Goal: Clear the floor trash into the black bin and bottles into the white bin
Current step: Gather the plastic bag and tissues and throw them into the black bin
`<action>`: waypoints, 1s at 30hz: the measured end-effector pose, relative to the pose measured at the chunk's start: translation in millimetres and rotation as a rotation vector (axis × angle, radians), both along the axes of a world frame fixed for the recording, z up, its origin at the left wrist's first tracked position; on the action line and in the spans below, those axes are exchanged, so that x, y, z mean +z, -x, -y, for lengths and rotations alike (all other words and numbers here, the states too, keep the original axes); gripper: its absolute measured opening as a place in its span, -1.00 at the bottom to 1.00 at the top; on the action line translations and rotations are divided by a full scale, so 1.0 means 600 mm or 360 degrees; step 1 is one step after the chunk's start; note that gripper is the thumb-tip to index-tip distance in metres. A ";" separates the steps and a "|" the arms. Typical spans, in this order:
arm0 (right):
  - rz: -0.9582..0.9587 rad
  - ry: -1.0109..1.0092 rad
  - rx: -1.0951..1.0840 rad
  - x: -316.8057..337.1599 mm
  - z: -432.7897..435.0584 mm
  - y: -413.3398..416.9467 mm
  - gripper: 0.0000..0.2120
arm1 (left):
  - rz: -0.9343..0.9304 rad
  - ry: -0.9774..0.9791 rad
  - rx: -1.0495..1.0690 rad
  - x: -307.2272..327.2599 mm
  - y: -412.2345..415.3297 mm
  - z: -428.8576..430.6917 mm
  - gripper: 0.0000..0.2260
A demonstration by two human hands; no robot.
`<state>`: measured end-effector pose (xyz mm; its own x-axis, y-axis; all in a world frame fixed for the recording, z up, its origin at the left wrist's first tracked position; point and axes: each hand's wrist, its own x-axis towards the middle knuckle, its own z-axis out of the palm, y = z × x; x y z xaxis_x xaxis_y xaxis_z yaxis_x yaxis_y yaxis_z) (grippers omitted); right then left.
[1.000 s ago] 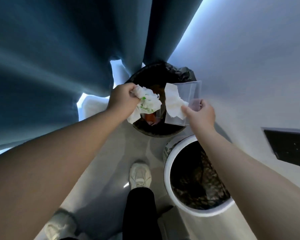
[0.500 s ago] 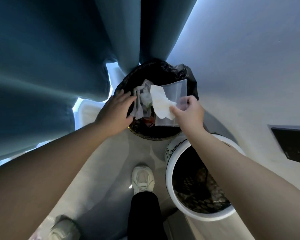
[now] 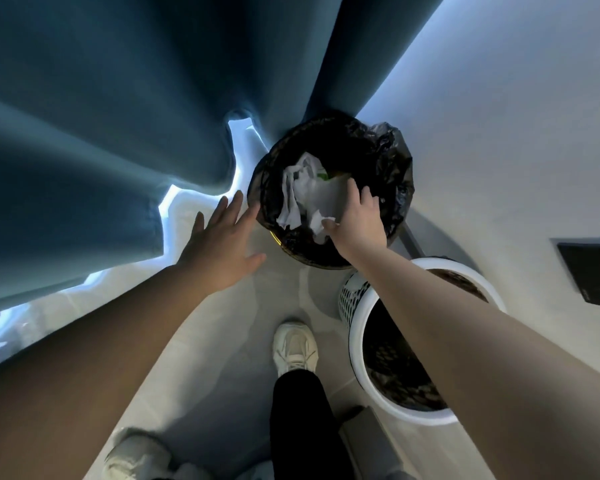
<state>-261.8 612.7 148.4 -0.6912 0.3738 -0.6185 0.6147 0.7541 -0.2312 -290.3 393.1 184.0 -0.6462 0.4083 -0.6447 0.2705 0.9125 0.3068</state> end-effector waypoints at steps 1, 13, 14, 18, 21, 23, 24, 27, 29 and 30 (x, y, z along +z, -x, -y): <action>0.0001 -0.0051 0.0110 0.016 0.002 -0.008 -0.21 | -0.0006 -0.0001 0.0036 0.011 -0.005 0.005 -0.24; -0.0126 -0.0103 0.0976 0.128 0.198 -0.102 -0.30 | -0.0068 0.0146 0.0316 0.073 -0.149 0.181 -0.27; -0.0113 -0.0093 0.1039 0.126 0.221 -0.109 -0.30 | -0.0057 0.0179 0.0338 0.070 -0.166 0.203 -0.27; -0.0084 -0.0031 0.1241 0.105 0.321 -0.145 -0.32 | 0.0007 0.0296 0.0448 0.051 -0.246 0.307 -0.27; -0.0049 -0.0031 0.1371 0.079 0.402 -0.175 -0.33 | 0.0067 0.0376 0.0558 0.032 -0.313 0.395 -0.27; -0.0020 -0.0026 0.1456 0.060 0.458 -0.194 -0.33 | 0.0093 0.0432 0.0639 0.020 -0.354 0.453 -0.27; -0.0007 -0.0010 0.1502 0.052 0.487 -0.203 -0.32 | 0.0107 0.0459 0.0684 0.015 -0.375 0.479 -0.27; 0.0007 0.0032 0.1637 0.032 0.564 -0.229 -0.32 | 0.0159 0.0505 0.0809 -0.001 -0.431 0.547 -0.26; 0.0011 0.0041 0.1746 0.020 0.608 -0.243 -0.32 | 0.0185 0.0507 0.0883 -0.015 -0.466 0.583 -0.27; 0.0014 0.0043 0.1801 0.015 0.629 -0.251 -0.31 | 0.0196 0.0504 0.0917 -0.022 -0.483 0.599 -0.27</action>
<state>-111.0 235.5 157.1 -0.6193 -0.4773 -0.6234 -0.4161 0.8729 -0.2548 -0.7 33.9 170.6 -0.6183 -0.2011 -0.7598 -0.3069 0.9517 -0.0022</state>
